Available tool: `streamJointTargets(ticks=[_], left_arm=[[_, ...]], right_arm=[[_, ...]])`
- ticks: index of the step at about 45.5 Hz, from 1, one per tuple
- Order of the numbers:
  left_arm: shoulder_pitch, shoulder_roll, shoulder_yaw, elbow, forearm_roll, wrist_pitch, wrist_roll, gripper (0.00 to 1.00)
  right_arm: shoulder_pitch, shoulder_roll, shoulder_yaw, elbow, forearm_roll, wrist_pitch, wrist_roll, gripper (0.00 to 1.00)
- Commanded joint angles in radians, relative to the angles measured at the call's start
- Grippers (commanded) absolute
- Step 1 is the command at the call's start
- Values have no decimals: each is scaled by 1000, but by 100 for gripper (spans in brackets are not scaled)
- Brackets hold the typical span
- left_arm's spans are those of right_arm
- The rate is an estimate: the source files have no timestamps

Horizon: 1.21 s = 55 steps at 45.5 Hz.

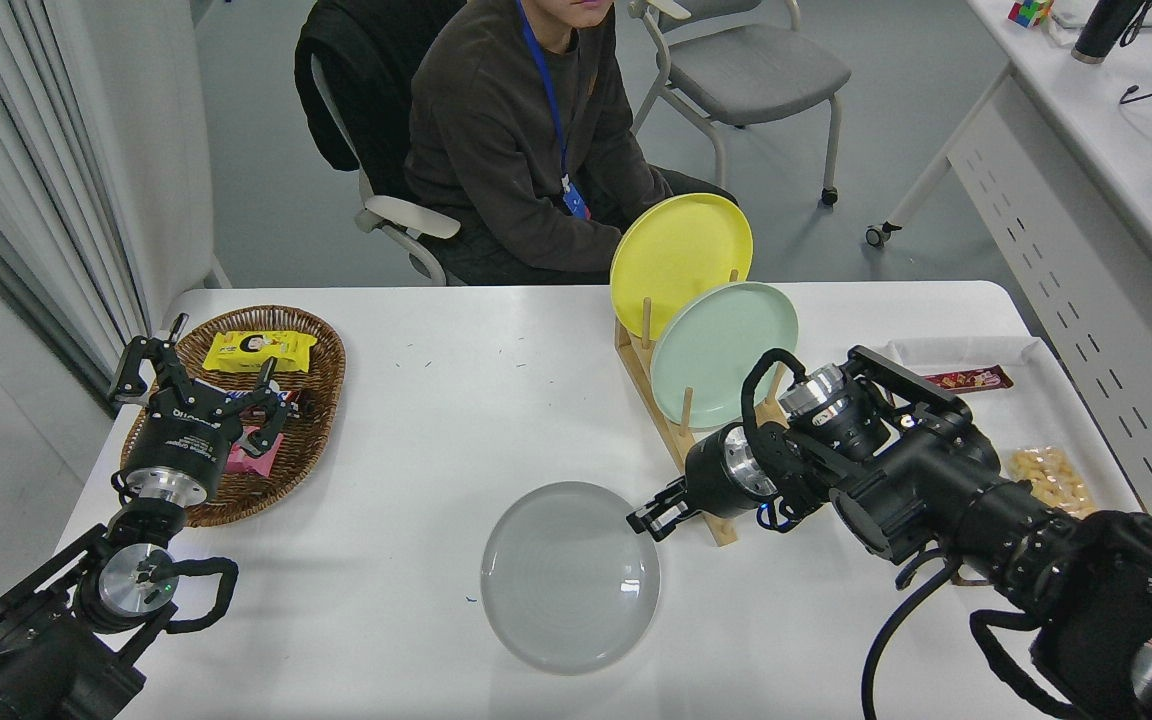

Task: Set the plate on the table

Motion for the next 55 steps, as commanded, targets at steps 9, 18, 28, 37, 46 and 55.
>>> streamJointTargets(ticks=[9, 18, 28, 37, 46, 55], left_arm=[[0, 0, 0, 0, 0, 0, 1, 98], [0, 0, 0, 0, 0, 0, 1, 98], [0, 0, 0, 0, 0, 0, 1, 98], [0, 0, 0, 0, 0, 0, 1, 98], [0, 0, 0, 0, 0, 0, 1, 98], [0, 0, 0, 0, 0, 0, 1, 98]], right_arm=[[0, 0, 17, 3, 2, 0, -1, 0], [-1, 0, 15, 11, -2, 0, -3, 0], [-3, 0, 15, 11, 0, 0, -4, 31], [-3, 0, 14, 13, 0, 0, -8, 38], [-1, 0, 17, 14, 2, 0, -9, 38], [-1, 0, 17, 26, 2, 0, -11, 40]])
